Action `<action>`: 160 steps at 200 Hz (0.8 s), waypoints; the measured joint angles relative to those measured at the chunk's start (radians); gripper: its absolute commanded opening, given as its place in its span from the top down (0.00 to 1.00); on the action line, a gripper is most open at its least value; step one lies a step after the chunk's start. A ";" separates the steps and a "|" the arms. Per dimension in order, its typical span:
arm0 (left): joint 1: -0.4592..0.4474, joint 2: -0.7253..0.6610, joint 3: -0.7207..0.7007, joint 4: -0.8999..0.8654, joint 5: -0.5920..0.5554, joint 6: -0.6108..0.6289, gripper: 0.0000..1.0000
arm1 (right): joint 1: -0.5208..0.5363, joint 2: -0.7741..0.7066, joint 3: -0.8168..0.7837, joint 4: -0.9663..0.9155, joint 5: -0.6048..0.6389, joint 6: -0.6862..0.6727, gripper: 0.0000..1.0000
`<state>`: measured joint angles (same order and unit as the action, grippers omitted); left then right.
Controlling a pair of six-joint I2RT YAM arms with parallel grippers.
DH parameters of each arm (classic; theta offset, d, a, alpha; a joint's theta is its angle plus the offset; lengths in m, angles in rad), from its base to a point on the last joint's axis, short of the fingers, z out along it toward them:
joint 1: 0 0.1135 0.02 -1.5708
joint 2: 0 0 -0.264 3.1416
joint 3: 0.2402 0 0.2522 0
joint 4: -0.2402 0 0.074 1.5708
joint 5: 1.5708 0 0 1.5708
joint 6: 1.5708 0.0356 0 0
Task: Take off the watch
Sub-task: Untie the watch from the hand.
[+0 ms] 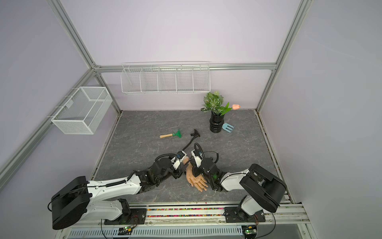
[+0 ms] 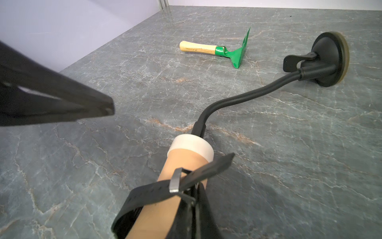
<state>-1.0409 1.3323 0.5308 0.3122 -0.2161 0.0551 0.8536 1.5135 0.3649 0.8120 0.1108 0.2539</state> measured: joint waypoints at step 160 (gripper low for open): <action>-0.011 0.210 0.063 0.057 -0.102 -0.082 1.00 | 0.053 0.005 0.034 -0.045 0.125 0.038 0.93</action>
<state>-1.0519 1.5421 0.5938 0.3691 -0.3180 -0.0265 0.9066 1.5188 0.3985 0.7673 0.2356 0.2916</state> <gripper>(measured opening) 0.053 0.066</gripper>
